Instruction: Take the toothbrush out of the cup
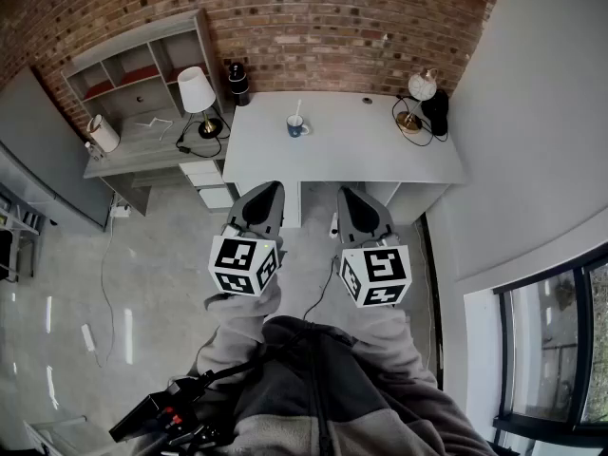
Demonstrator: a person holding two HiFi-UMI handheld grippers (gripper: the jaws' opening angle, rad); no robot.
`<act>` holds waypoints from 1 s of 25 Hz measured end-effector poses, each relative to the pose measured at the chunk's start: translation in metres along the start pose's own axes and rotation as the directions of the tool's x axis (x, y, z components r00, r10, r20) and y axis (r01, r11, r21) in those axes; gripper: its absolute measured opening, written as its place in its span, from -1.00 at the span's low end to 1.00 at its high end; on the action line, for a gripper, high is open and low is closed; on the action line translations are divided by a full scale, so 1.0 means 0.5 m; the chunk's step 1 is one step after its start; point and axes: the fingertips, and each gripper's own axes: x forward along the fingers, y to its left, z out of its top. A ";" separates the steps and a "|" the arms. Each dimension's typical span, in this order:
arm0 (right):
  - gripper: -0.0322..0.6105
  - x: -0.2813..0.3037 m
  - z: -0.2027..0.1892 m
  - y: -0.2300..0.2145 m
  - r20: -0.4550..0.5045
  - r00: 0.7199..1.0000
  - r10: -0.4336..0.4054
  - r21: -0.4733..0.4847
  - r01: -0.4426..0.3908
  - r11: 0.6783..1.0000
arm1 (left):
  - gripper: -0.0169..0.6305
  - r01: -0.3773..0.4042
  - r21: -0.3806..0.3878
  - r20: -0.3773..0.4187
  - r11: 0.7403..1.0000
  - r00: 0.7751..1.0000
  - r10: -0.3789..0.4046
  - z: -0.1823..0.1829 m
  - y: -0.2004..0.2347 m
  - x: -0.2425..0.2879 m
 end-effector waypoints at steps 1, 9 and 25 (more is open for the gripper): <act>-0.90 0.002 0.000 -0.001 0.000 1.000 0.002 -0.001 -0.002 1.000 | -0.93 -0.001 0.000 -0.001 1.000 1.000 0.001 0.000 0.000 0.002; -0.90 0.011 0.007 -0.013 -0.006 1.000 0.011 0.008 -0.011 1.000 | -0.94 -0.002 0.000 -0.006 1.000 1.000 0.002 0.006 -0.005 0.018; -0.90 -0.001 0.005 -0.012 0.007 1.000 0.021 -0.003 -0.021 1.000 | -0.94 0.020 0.019 0.006 1.000 1.000 -0.020 0.014 -0.031 0.025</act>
